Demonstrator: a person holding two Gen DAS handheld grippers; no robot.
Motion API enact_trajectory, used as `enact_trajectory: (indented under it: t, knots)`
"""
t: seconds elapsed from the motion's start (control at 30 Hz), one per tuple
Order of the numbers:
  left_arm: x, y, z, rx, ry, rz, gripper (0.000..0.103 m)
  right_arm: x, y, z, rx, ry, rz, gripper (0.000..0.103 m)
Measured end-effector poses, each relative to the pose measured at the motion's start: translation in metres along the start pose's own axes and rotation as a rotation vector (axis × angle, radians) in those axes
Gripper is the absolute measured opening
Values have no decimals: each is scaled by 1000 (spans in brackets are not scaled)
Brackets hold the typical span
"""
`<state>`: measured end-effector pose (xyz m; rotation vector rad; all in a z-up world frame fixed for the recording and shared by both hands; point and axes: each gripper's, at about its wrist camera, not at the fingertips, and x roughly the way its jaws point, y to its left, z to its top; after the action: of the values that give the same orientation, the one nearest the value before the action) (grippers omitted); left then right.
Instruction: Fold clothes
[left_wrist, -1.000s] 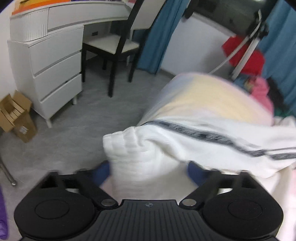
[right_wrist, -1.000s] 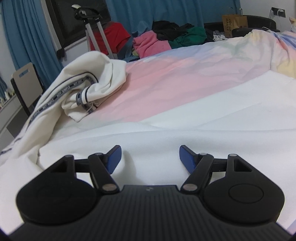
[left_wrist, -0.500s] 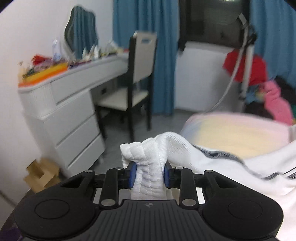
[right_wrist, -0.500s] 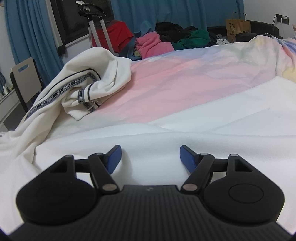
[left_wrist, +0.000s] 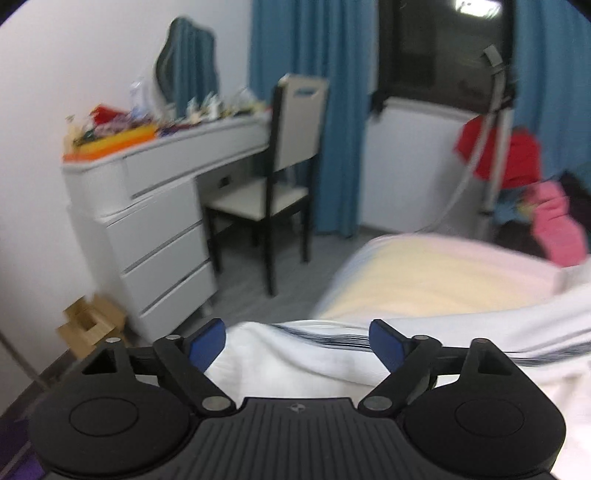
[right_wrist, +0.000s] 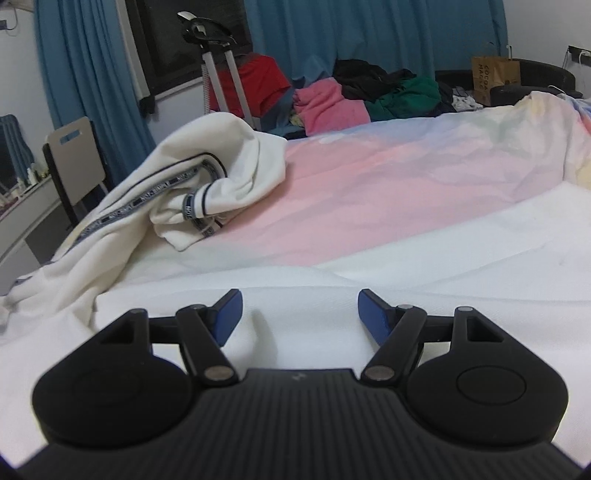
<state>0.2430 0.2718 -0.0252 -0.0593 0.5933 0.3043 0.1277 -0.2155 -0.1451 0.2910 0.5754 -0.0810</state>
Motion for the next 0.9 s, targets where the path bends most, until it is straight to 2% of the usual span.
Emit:
enact_trajectory:
  t: [0.13, 0.27, 0.43, 0.53, 0.67, 0.9]
  knots:
    - [-59, -50, -18, 46, -52, -96, 90, -12, -3, 0, 15, -11, 33, 72]
    - [-104, -100, -50, 89, -77, -200, 91, -24, -6, 0, 24, -24, 55, 72]
    - [-148, -158, -96, 92, -60, -287, 91, -38, -10, -2, 26, -44, 71, 72]
    - [-163, -177, -118, 65, -60, -357, 91, -43, -13, -2, 24, -44, 77, 72]
    - [-176, -195, -145, 113, -98, -372, 94, -48, -21, -2, 44, -49, 68, 72]
    - [-145, -187, -165, 103, -72, -346, 98, -39, -16, -11, 3, -28, 50, 72]
